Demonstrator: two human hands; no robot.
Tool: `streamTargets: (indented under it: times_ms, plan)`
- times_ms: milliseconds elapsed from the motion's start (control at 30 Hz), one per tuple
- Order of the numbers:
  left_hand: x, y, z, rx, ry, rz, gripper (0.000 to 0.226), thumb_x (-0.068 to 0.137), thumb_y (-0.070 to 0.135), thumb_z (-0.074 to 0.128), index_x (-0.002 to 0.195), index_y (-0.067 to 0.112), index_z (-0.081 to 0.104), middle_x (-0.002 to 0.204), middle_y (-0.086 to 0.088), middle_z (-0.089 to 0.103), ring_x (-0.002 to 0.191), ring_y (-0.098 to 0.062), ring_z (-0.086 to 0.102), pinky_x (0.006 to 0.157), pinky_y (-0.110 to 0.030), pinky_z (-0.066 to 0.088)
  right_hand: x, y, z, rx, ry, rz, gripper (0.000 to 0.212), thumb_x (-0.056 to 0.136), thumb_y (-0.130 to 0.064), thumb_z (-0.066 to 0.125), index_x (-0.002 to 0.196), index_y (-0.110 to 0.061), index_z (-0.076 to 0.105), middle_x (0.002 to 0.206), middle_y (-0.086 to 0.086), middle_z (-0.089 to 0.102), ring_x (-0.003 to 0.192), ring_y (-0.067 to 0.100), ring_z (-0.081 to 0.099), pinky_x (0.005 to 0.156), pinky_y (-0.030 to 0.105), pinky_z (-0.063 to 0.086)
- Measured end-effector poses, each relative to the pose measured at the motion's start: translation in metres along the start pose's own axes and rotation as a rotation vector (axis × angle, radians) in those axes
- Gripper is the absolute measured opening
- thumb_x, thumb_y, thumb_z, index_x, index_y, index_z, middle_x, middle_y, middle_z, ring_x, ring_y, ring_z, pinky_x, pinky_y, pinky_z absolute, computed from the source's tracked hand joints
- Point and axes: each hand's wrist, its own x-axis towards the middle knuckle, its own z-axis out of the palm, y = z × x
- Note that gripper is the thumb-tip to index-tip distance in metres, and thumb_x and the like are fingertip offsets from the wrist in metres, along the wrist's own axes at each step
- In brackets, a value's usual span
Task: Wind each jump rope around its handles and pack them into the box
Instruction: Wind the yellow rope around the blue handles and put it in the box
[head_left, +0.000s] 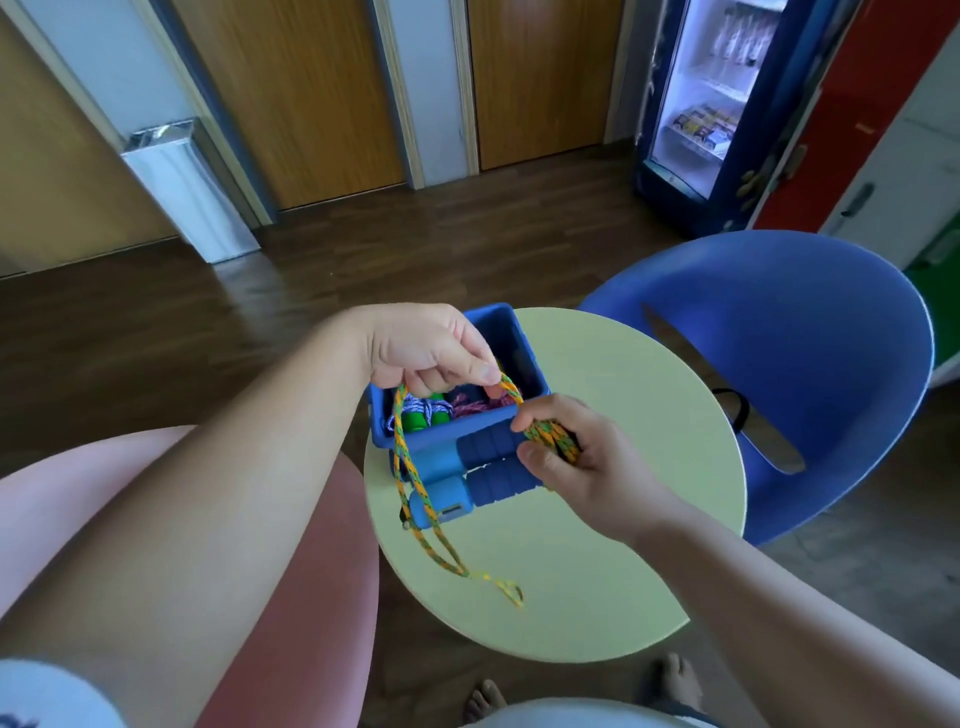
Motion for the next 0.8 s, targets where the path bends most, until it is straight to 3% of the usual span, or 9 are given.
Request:
streamTargets:
  times_ms: [133, 233, 433, 500, 567, 700, 800]
  plan:
    - [0.001, 0.009, 0.000, 0.191, -0.106, -0.138, 0.020, 0.100, 0.020, 0.064, 0.096, 0.010, 0.080, 0.059, 0.002, 0.028, 0.051, -0.013, 0.013, 0.044, -0.022, 0.011, -0.001, 0.010, -0.010, -0.158, -0.033, -0.003, 0.026, 0.093, -0.012, 0.067, 0.107, -0.035, 0.064, 0.097, -0.003, 0.058, 0.083, 0.011, 0.053, 0.071, 0.018, 0.043]
    - [0.001, 0.022, 0.003, 0.235, -0.165, -0.218, 0.024, 0.105, 0.022, 0.058, 0.104, 0.008, 0.078, 0.063, 0.001, 0.034, 0.047, -0.009, 0.020, 0.040, -0.019, 0.017, 0.001, 0.017, -0.020, -0.179, -0.030, 0.018, 0.029, 0.093, -0.011, 0.067, 0.105, -0.037, 0.064, 0.095, -0.002, 0.057, 0.080, 0.012, 0.052, 0.069, 0.021, 0.044]
    - [0.012, 0.020, 0.006, 0.020, 0.087, -0.015, 0.016, 0.100, 0.013, 0.065, 0.112, 0.015, 0.076, 0.058, 0.003, 0.038, 0.050, -0.012, 0.019, 0.048, -0.029, 0.012, -0.002, 0.019, -0.048, -0.064, 0.003, -0.004, 0.021, 0.092, -0.018, 0.063, 0.102, -0.036, 0.063, 0.099, 0.006, 0.059, 0.071, 0.024, 0.053, 0.063, 0.033, 0.048]
    - [0.015, 0.013, 0.008, -0.029, 0.105, -0.046, 0.015, 0.098, 0.011, 0.067, 0.105, 0.019, 0.078, 0.060, 0.000, 0.041, 0.048, -0.011, 0.019, 0.047, -0.025, 0.011, -0.002, 0.021, -0.056, -0.089, -0.014, -0.011, 0.025, 0.093, -0.015, 0.064, 0.103, -0.037, 0.063, 0.100, 0.007, 0.058, 0.072, 0.026, 0.053, 0.063, 0.036, 0.049]
    - [0.013, 0.012, 0.012, -0.036, 0.044, -0.122, 0.016, 0.100, 0.010, 0.064, 0.103, 0.016, 0.077, 0.062, -0.001, 0.041, 0.045, -0.009, 0.019, 0.043, -0.020, 0.012, 0.000, 0.026, -0.063, -0.191, -0.058, -0.010, 0.031, 0.093, -0.013, 0.065, 0.104, -0.041, 0.062, 0.099, 0.005, 0.055, 0.074, 0.027, 0.055, 0.066, 0.041, 0.052]
    - [0.008, 0.022, 0.016, -0.004, -0.146, -0.205, 0.028, 0.106, 0.011, 0.050, 0.129, 0.010, 0.067, 0.069, 0.002, 0.043, 0.041, -0.003, 0.022, 0.036, -0.014, 0.017, 0.002, 0.036, -0.069, -0.272, -0.087, 0.020, 0.029, 0.093, -0.017, 0.065, 0.107, -0.042, 0.061, 0.100, 0.000, 0.053, 0.078, 0.026, 0.058, 0.070, 0.043, 0.054]
    - [0.006, 0.027, 0.017, -0.052, -0.135, -0.203, 0.035, 0.109, 0.010, 0.045, 0.140, 0.021, 0.058, 0.073, 0.001, 0.047, 0.041, -0.002, 0.026, 0.036, -0.013, 0.019, 0.005, 0.039, -0.072, -0.264, -0.040, 0.048, 0.028, 0.094, -0.017, 0.066, 0.104, -0.043, 0.061, 0.099, 0.001, 0.054, 0.074, 0.024, 0.055, 0.067, 0.037, 0.052]
